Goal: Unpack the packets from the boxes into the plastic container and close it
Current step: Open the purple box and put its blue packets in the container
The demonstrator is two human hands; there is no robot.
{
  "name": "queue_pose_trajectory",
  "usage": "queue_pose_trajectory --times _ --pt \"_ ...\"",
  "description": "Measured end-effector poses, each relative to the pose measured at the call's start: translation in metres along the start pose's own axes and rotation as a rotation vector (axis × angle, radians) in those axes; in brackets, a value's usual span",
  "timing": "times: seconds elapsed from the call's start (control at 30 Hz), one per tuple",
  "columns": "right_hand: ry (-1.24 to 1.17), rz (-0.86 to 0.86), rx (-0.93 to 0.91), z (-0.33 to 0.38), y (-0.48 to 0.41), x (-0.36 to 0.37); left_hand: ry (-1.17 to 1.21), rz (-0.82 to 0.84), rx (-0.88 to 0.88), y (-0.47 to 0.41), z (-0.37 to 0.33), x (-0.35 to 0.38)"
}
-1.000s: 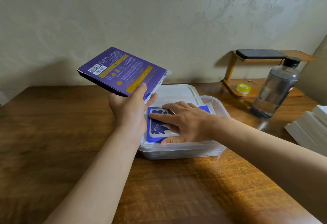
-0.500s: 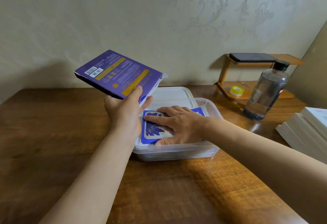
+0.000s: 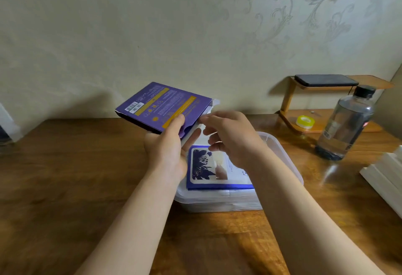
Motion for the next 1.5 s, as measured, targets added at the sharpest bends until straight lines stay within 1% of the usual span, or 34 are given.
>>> queue_pose_trajectory --times 0.07,0.17,0.23,0.43,0.6,0.8,0.9,0.93,1.03,1.1,1.13,1.17,1.23,1.3,1.33,1.43,1.5 --pt "-0.079 0.020 0.033 -0.001 0.001 0.004 0.005 0.003 -0.017 -0.002 -0.001 0.000" --pt "-0.259 0.072 0.107 0.002 0.003 0.010 -0.009 0.018 -0.014 -0.002 -0.001 0.001" --pt "-0.298 0.085 0.134 0.004 0.002 0.013 -0.036 0.027 0.001 -0.002 0.001 0.002" --pt "-0.291 -0.052 0.176 -0.002 -0.005 0.019 -0.078 0.040 0.035 -0.001 0.004 0.003" --pt "-0.310 -0.100 0.212 -0.007 -0.005 0.022 -0.068 -0.003 0.082 -0.003 0.004 0.003" --pt "-0.247 -0.079 0.217 -0.002 -0.001 0.017 -0.028 -0.073 0.066 -0.007 -0.003 -0.002" --pt "-0.153 -0.050 0.190 0.005 -0.001 0.005 0.021 -0.109 0.054 -0.012 -0.012 -0.006" --pt "-0.082 -0.036 0.170 0.007 -0.001 0.001 0.027 -0.114 0.048 -0.013 -0.013 -0.006" --pt "0.247 -0.021 0.081 0.012 -0.002 -0.008 0.024 -0.128 0.033 -0.010 -0.012 -0.006" --pt "0.428 -0.111 -0.020 0.013 -0.004 -0.016 0.031 -0.136 0.018 -0.010 -0.012 -0.007" --pt "0.535 -0.166 -0.095 0.013 -0.005 -0.020 0.032 -0.143 0.008 -0.010 -0.012 -0.007" --pt "0.662 -0.175 -0.180 0.011 -0.005 -0.022 0.031 -0.149 -0.003 -0.011 -0.013 -0.008" --pt "0.846 -0.067 -0.385 0.005 -0.004 -0.019 0.024 -0.144 -0.009 -0.010 -0.012 -0.008" --pt "0.925 0.027 -0.601 -0.001 -0.001 -0.010 0.008 -0.135 -0.008 -0.009 -0.011 -0.009" --pt "0.967 0.027 -0.679 -0.005 -0.002 -0.006 0.008 -0.138 -0.010 -0.009 -0.011 -0.009" --pt "1.019 -0.082 -0.836 -0.008 -0.004 0.002 0.028 -0.149 -0.033 -0.008 -0.014 -0.011" --pt "0.993 -0.091 -0.914 -0.004 -0.003 0.003 0.038 -0.143 -0.050 -0.008 -0.017 -0.011"
Point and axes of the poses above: each hand's wrist, its own y-axis away from the middle knuckle, its own x-axis out of the palm, z = x × y, the point moved 1 cm from there along -y, towards the middle knuckle, and after that the axes turned 12 degrees about -x, right-handed, at the moved point
